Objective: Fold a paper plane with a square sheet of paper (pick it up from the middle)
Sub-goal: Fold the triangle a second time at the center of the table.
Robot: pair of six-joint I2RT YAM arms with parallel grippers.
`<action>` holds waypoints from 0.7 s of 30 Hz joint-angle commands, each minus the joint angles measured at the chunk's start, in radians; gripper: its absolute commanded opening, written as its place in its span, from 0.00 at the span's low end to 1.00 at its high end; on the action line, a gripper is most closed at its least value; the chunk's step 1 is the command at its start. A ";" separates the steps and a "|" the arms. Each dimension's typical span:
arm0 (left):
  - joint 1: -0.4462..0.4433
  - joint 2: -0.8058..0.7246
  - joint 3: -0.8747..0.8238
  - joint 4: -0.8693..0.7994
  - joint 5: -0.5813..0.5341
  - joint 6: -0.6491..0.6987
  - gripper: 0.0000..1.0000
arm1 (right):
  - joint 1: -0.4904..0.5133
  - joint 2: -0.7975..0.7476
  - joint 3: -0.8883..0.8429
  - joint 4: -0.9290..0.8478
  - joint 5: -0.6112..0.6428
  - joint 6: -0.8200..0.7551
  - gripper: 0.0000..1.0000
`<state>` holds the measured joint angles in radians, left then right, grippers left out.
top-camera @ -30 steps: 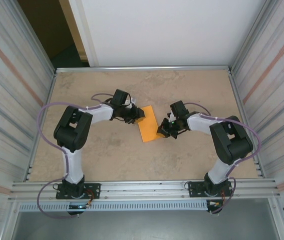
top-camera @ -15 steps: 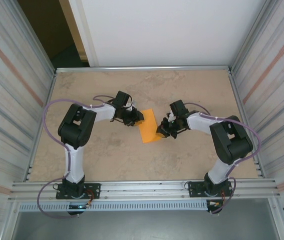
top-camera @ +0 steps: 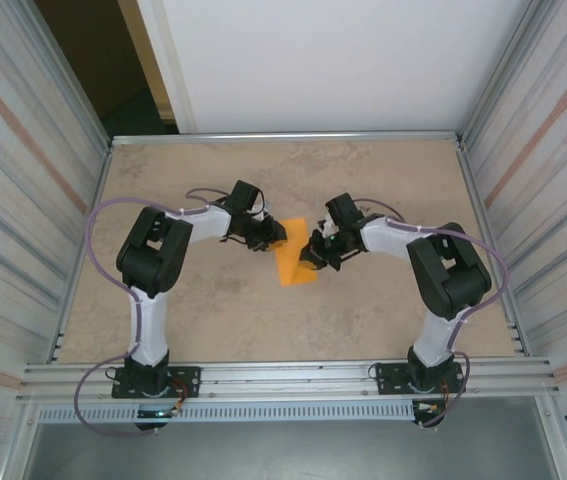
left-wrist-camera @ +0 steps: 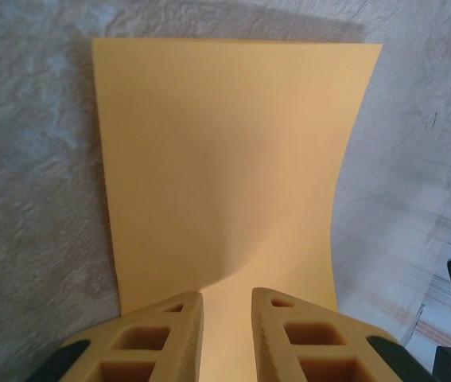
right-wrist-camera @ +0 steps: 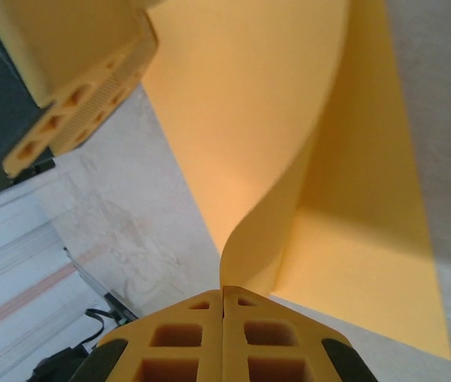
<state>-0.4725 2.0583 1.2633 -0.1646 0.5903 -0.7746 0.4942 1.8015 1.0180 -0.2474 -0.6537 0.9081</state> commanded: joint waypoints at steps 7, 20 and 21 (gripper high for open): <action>0.005 -0.030 0.009 -0.021 -0.028 0.028 0.24 | 0.026 0.103 0.082 0.008 0.013 0.002 0.01; 0.021 -0.011 -0.016 -0.005 -0.030 0.009 0.24 | 0.029 0.119 0.079 0.084 -0.003 0.023 0.01; 0.021 -0.006 -0.013 -0.011 -0.029 0.009 0.23 | 0.027 0.123 0.082 0.084 -0.003 0.024 0.01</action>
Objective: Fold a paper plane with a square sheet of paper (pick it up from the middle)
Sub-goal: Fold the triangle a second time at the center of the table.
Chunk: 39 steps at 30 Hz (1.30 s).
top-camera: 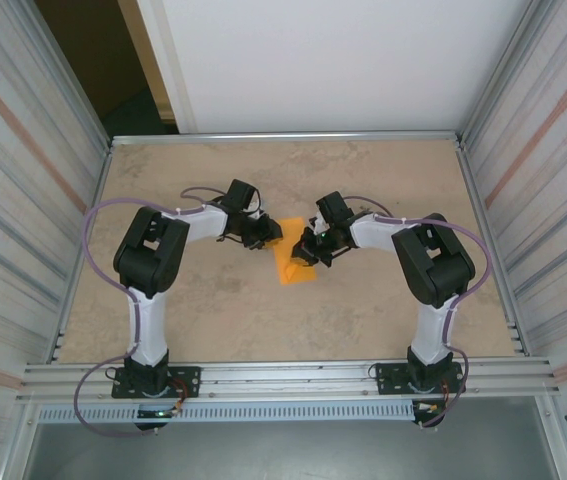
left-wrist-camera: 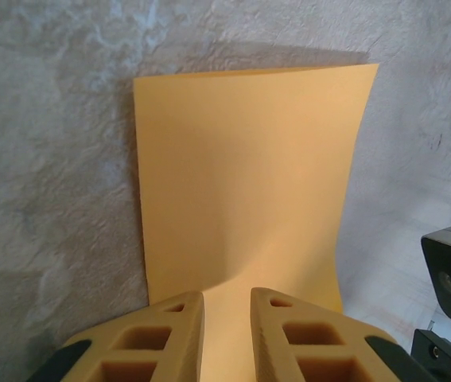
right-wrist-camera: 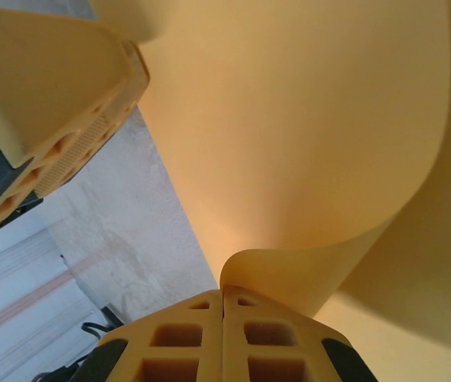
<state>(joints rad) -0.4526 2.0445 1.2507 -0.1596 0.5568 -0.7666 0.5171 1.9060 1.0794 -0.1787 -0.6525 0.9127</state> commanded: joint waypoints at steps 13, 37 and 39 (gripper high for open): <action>0.002 0.031 0.015 -0.075 -0.012 0.003 0.22 | 0.009 0.060 0.046 0.064 0.001 0.051 0.01; 0.002 0.032 0.014 -0.083 -0.012 0.002 0.22 | 0.015 0.103 0.070 0.073 0.003 0.043 0.01; 0.002 0.032 0.011 -0.083 -0.012 0.001 0.22 | 0.015 0.104 0.069 0.077 0.004 0.043 0.01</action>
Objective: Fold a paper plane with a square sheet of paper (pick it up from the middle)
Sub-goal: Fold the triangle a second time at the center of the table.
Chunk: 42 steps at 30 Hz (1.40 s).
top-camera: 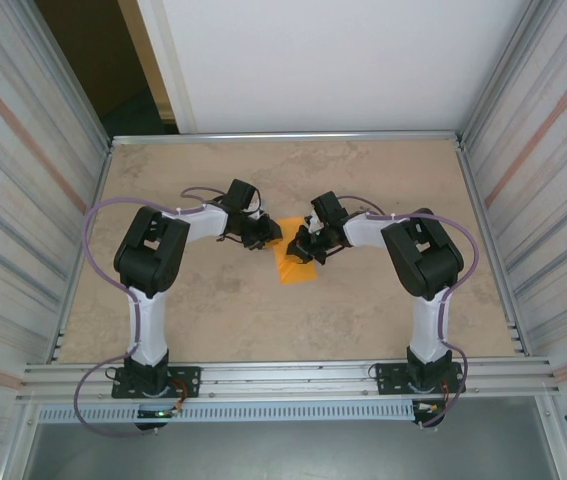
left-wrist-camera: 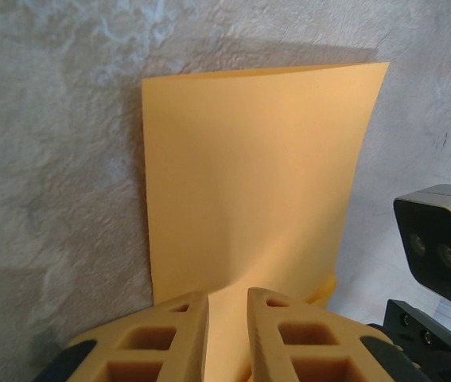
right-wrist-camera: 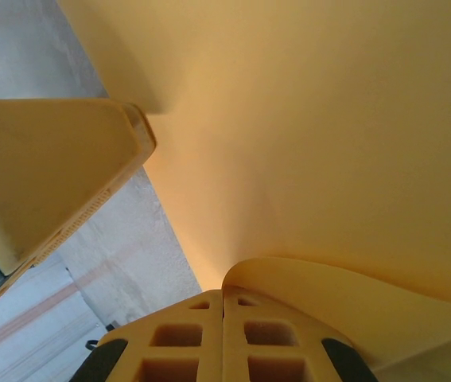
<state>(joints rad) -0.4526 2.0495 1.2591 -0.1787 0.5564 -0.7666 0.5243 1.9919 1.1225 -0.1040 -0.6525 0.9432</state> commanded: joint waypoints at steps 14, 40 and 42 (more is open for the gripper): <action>0.002 0.026 0.000 -0.062 -0.009 0.002 0.22 | 0.008 0.028 0.021 0.001 -0.012 0.001 0.01; 0.001 0.026 -0.004 -0.058 -0.007 -0.001 0.22 | 0.007 0.051 0.028 0.003 -0.029 -0.014 0.02; 0.000 0.027 -0.005 -0.059 -0.007 -0.002 0.22 | 0.006 0.054 0.028 0.001 -0.029 -0.014 0.02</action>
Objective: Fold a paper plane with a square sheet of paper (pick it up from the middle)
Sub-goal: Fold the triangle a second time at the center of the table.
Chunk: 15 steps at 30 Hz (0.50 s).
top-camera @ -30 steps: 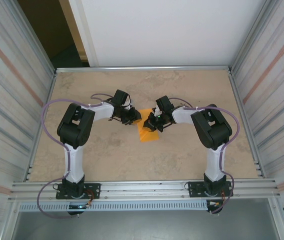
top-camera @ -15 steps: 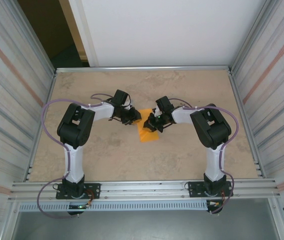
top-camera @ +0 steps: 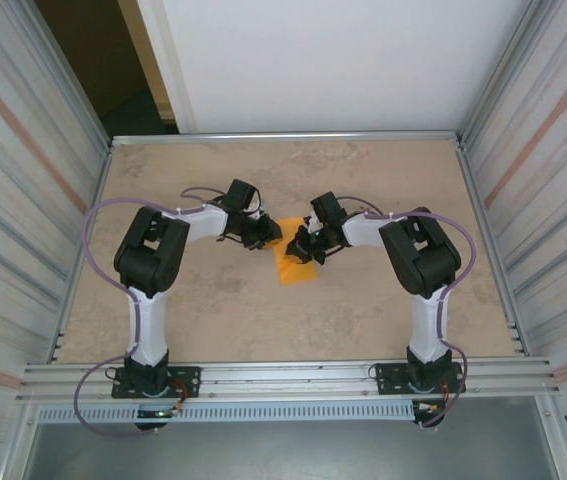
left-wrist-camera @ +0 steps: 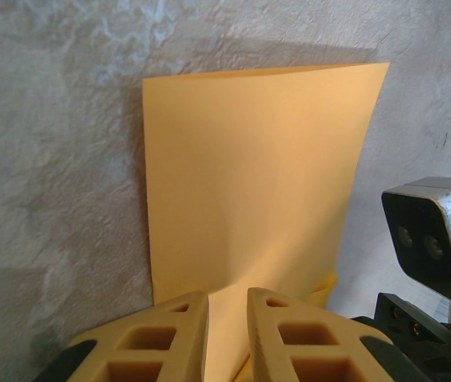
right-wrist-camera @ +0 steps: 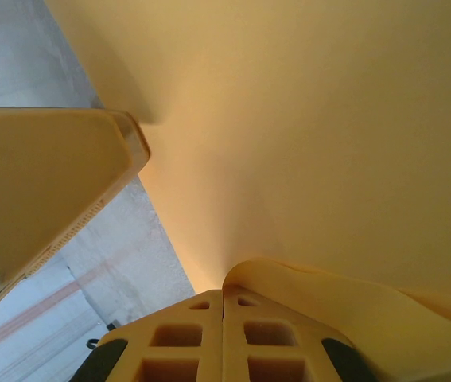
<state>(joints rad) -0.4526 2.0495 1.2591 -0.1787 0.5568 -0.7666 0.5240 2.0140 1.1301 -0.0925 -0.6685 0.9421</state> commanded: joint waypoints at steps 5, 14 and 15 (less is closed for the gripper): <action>0.000 0.024 -0.006 -0.059 -0.008 -0.002 0.22 | 0.006 0.035 0.022 -0.025 -0.003 -0.014 0.03; 0.007 -0.014 0.018 -0.071 -0.008 -0.003 0.22 | 0.005 0.037 0.023 -0.069 0.029 -0.019 0.12; 0.009 -0.023 0.025 -0.075 -0.009 -0.003 0.23 | 0.002 0.036 0.024 -0.070 0.028 -0.019 0.13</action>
<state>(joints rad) -0.4522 2.0495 1.2636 -0.1860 0.5564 -0.7670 0.5236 2.0193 1.1454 -0.1093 -0.6750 0.9344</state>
